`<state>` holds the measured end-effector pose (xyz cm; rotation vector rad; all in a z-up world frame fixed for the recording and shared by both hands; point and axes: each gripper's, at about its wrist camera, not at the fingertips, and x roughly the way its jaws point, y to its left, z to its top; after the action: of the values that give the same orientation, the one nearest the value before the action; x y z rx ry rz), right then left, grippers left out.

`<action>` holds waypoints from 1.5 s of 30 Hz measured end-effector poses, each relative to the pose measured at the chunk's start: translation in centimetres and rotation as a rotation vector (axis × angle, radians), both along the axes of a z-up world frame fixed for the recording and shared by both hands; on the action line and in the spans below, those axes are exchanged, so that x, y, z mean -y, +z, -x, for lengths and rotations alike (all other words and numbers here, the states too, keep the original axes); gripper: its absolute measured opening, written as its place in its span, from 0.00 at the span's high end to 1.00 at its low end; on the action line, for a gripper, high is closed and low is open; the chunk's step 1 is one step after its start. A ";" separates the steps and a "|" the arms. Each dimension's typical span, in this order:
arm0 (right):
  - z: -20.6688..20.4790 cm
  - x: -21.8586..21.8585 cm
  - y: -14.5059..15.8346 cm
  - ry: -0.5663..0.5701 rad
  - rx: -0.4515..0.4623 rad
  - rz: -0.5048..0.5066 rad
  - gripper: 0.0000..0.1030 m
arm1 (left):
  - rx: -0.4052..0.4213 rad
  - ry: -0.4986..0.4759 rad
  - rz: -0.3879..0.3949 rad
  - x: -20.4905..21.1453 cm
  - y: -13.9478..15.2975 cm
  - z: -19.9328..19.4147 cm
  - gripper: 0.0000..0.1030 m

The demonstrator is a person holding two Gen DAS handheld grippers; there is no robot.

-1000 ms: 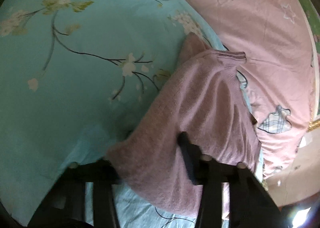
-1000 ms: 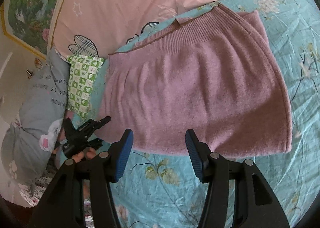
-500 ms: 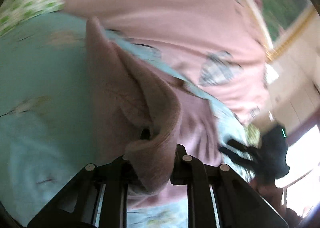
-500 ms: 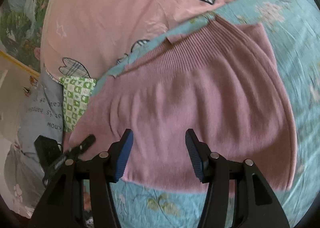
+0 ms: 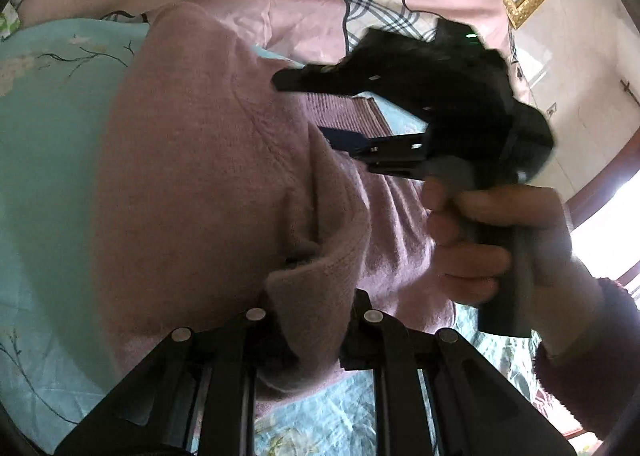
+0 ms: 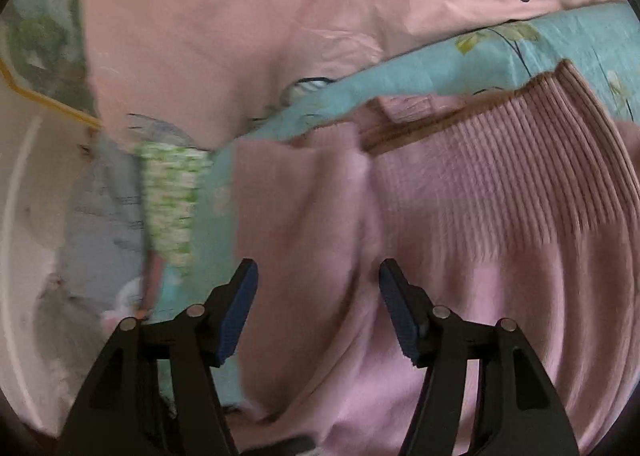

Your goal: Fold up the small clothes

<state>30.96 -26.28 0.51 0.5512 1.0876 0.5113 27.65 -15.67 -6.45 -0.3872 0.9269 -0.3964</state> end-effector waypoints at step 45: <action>3.5 12.6 0.5 -0.109 0.058 0.186 0.86 | -0.033 -0.225 -0.163 16.8 -0.5 -1.2 0.82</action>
<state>27.46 -38.89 0.96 0.4269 1.0315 0.3256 28.88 -32.45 -6.97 -0.1407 1.0315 -0.5163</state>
